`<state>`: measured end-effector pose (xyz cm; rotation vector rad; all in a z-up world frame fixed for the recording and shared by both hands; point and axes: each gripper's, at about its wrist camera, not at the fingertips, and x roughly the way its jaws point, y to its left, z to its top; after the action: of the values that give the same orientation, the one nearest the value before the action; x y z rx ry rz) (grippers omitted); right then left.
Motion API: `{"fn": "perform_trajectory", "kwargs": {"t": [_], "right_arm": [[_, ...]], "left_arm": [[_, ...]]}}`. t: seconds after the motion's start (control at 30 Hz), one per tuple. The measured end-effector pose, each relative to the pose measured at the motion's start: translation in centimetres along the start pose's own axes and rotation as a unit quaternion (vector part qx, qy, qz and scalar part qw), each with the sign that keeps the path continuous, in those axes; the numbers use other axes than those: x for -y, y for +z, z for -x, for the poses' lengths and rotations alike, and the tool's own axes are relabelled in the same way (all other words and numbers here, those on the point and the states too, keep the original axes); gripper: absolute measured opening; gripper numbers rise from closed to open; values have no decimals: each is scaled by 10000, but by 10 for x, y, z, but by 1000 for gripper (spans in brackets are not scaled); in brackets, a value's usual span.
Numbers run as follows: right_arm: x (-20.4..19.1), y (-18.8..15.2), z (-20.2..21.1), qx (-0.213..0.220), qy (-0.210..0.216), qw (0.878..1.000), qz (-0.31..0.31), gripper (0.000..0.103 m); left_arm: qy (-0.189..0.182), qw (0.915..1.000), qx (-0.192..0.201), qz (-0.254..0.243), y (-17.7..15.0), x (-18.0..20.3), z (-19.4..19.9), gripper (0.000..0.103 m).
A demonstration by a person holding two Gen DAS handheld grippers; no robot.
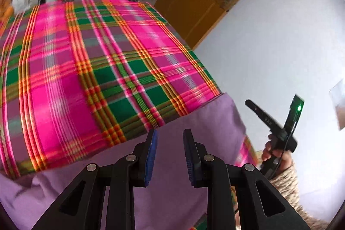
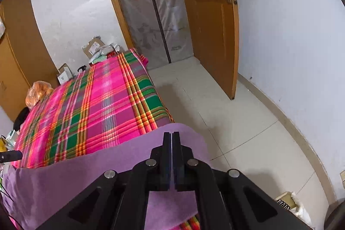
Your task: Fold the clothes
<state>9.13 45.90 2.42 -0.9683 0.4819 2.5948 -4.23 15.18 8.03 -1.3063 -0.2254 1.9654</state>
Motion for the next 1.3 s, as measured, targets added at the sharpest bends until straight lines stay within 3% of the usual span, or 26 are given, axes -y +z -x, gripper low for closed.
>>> {"fn": "perform_trajectory", "kwargs": {"t": [0.23,0.4,0.67,0.83,0.93,1.13,1.3], "right_arm": [[-7,-13,21,25,-36,10000,34,2],[-8,-23,33,51,4,10000,-40,2],[-10,-18,57,303,-213,9993,-36,3],[-28,-16,55,282,-54,9995,140,8],[-48,-22,45,147,70,9994,315,13],[-104,-40,14,-202,561,9930,1019,14],[-150,-60,-8,-478,730,9842,1542,15]], "left_arm": [[-175,9984,243,470,-2,-18,32,26],[-49,9980,424,458,-9,-23,51,26],[409,9973,562,221,-28,-28,60,26],[1126,9907,688,-322,-50,-32,52,26],[1404,9871,556,-528,-61,-41,46,26],[1736,9819,747,-115,-64,-76,70,26],[2138,9718,936,343,-71,-112,99,26]]}}
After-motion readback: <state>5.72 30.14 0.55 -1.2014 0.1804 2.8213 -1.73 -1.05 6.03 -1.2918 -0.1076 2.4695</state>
